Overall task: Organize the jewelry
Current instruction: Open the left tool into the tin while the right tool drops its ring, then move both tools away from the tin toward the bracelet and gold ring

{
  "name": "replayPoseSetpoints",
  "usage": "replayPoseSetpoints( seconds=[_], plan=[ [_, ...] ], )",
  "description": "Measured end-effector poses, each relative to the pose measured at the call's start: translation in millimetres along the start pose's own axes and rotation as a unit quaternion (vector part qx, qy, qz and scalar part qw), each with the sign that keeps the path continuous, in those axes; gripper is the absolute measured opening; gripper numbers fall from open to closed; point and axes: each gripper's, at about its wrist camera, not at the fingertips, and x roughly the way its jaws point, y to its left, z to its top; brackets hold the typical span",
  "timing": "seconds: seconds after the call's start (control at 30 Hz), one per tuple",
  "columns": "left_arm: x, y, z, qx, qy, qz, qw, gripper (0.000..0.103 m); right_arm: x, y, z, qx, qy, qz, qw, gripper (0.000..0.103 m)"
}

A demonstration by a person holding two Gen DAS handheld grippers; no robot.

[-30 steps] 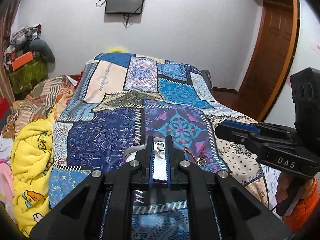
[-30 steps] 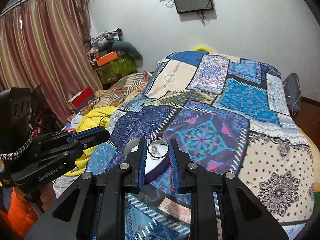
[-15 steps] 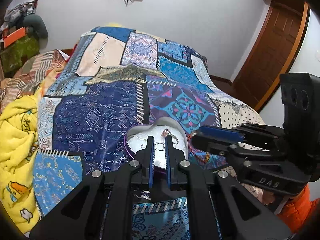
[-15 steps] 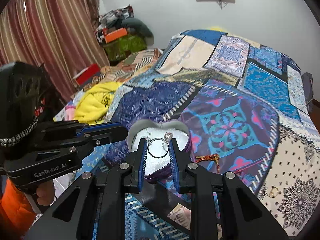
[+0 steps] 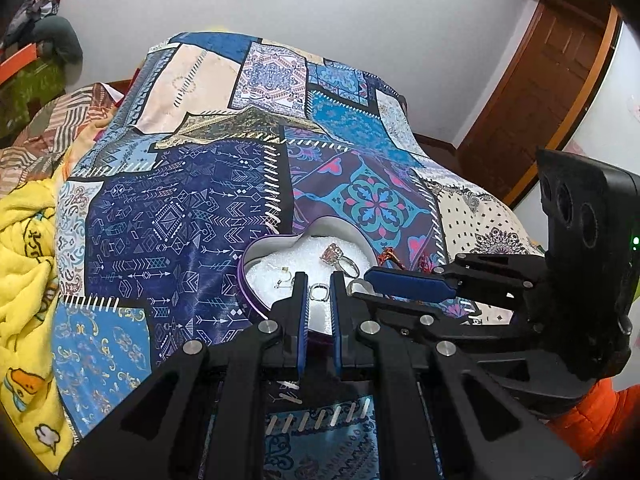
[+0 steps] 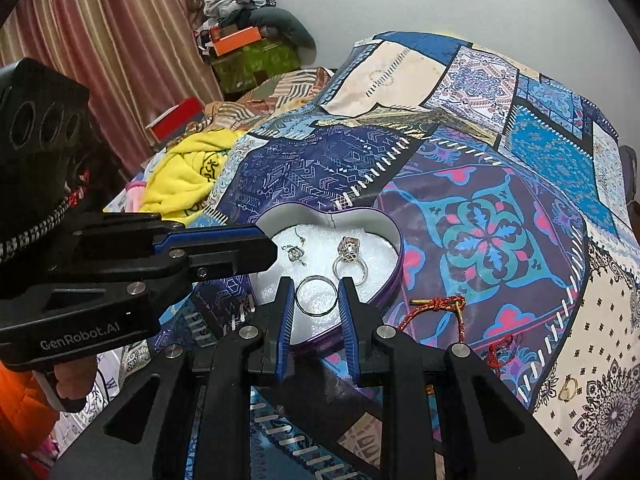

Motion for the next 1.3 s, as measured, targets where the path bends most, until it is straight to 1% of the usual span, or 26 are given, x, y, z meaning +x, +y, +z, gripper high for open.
replayPoseSetpoints(
  seconds=[0.17,0.3,0.4,0.47,0.5,0.57,0.63,0.7,0.77,0.87,0.97,1.13,1.3],
  plan=[
    [0,0,1,0.000,0.000,0.001,1.0000,0.008,2,3,0,-0.008,0.003,-0.005,1.000,0.020],
    [-5,0,1,0.001,-0.003,0.010,0.9999,0.008,2,2,2,-0.008,0.007,-0.005,1.000,0.021],
    [-11,-2,2,0.004,-0.010,0.023,0.9997,0.009,-2,1,2,-0.006,0.004,-0.008,1.000,0.024],
    [-16,-5,2,0.011,-0.014,0.034,0.9993,0.010,-7,1,1,-0.003,0.000,-0.008,1.000,0.025],
    [-18,-7,2,0.014,-0.017,0.038,0.9991,0.012,-9,0,1,-0.001,-0.003,-0.009,1.000,0.025],
    [-22,-10,2,0.016,-0.021,0.044,0.9987,0.019,-16,-2,2,0.004,-0.012,-0.013,1.000,0.025],
    [-27,-14,3,0.019,-0.026,0.050,0.9982,0.022,-24,-4,2,0.009,-0.020,-0.018,1.000,0.025],
    [-31,-18,4,0.023,-0.032,0.059,0.9975,0.025,-35,-7,1,0.013,-0.030,-0.027,0.999,0.025],
    [-35,-23,4,0.028,-0.037,0.068,0.9966,0.031,-45,-10,-1,0.016,-0.040,-0.039,0.998,0.025],
    [-40,-33,5,0.034,-0.042,0.072,0.9959,0.034,-62,-19,-4,0.028,-0.053,-0.056,0.997,0.025],
    [-43,-42,5,0.039,-0.044,0.076,0.9953,0.035,-81,-31,-8,0.045,-0.067,-0.073,0.994,0.025],
    [-41,-59,2,0.044,-0.039,0.069,0.9959,0.036,-108,-51,-18,0.069,-0.085,-0.102,0.989,0.025],
    [-28,-78,-7,0.053,-0.018,0.057,0.9968,0.036,-127,-74,-33,0.094,-0.087,-0.125,0.984,0.025]
  ],
)
